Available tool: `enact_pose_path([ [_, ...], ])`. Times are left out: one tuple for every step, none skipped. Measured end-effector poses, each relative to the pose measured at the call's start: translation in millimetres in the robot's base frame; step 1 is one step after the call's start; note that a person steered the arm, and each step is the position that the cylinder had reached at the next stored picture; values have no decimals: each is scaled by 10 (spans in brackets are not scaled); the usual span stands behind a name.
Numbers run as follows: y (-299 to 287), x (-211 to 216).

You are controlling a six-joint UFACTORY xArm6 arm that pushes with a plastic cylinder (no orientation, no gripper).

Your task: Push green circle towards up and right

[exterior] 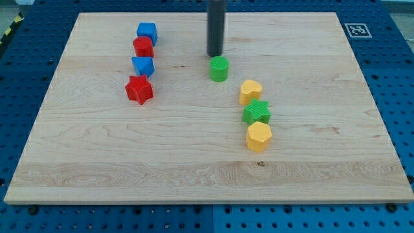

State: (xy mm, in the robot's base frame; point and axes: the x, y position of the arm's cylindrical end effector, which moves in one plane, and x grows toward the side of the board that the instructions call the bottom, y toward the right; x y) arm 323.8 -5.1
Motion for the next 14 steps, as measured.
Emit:
enact_pose_path([
  [-292,4],
  [-315,176],
  [-315,401],
  [-261,500],
  [-58,500],
  [164,500],
  [200,500],
  [83,431],
  [72,282],
  [139,298],
  [355,441],
  [499,492],
  [512,393],
  [644,-2],
])
